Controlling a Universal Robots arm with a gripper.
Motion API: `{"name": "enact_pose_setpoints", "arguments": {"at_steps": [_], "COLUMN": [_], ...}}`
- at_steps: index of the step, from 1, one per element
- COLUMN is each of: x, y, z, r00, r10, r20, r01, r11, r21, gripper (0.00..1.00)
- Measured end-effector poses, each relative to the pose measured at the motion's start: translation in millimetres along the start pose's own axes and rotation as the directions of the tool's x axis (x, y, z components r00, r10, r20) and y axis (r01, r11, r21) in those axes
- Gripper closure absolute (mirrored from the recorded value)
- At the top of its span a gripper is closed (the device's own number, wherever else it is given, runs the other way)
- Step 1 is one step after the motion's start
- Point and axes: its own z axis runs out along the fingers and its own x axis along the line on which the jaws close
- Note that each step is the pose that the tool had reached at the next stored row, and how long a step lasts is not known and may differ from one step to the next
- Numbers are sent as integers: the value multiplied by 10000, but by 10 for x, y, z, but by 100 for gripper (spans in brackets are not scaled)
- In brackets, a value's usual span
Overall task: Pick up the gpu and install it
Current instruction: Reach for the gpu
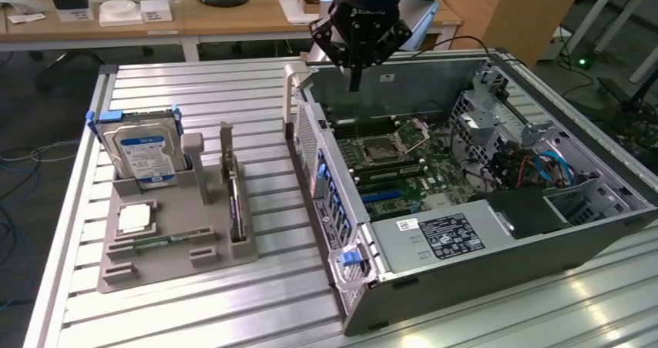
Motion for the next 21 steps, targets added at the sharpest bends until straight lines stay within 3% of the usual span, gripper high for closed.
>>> {"name": "enact_pose_setpoints", "arguments": {"at_steps": [21], "x": [336], "y": [-25], "z": [-1], "r00": [10000], "r10": [0], "r20": [0], "r01": [0], "r11": [10000], "r21": [0], "gripper": [89]}}
